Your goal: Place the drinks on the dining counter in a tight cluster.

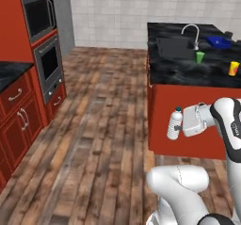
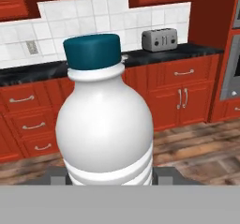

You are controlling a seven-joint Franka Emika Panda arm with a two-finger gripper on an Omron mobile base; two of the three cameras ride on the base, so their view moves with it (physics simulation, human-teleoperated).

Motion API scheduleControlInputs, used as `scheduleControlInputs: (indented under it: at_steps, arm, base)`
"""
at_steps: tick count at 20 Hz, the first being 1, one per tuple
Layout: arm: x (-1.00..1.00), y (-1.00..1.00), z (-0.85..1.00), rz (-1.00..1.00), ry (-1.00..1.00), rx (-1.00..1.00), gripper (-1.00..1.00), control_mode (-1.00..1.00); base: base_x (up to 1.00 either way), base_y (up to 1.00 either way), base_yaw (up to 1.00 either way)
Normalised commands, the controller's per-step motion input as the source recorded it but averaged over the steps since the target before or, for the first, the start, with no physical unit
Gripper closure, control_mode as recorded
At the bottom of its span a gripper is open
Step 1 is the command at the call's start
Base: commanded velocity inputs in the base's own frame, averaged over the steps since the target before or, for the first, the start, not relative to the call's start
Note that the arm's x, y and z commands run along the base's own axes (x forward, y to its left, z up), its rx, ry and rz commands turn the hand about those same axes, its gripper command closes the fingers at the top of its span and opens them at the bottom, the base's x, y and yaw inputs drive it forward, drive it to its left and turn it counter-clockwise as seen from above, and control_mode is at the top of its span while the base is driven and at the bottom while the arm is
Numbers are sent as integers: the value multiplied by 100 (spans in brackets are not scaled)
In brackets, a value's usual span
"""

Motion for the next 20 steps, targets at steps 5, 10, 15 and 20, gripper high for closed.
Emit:
scheduleControlInputs:
  at_steps: [5,10,15,20]
  arm:
    - [0,0,0,0,0,0,100,100]
    - [0,0,0,0,0,0,100,100]
    - [0,0,0,0,0,0,100,100]
    - [0,0,0,0,0,0,100,100]
  base:
    - [6,-100,10]
    - [20,-100,19]
    - [18,-100,18]
    - [7,-100,18]
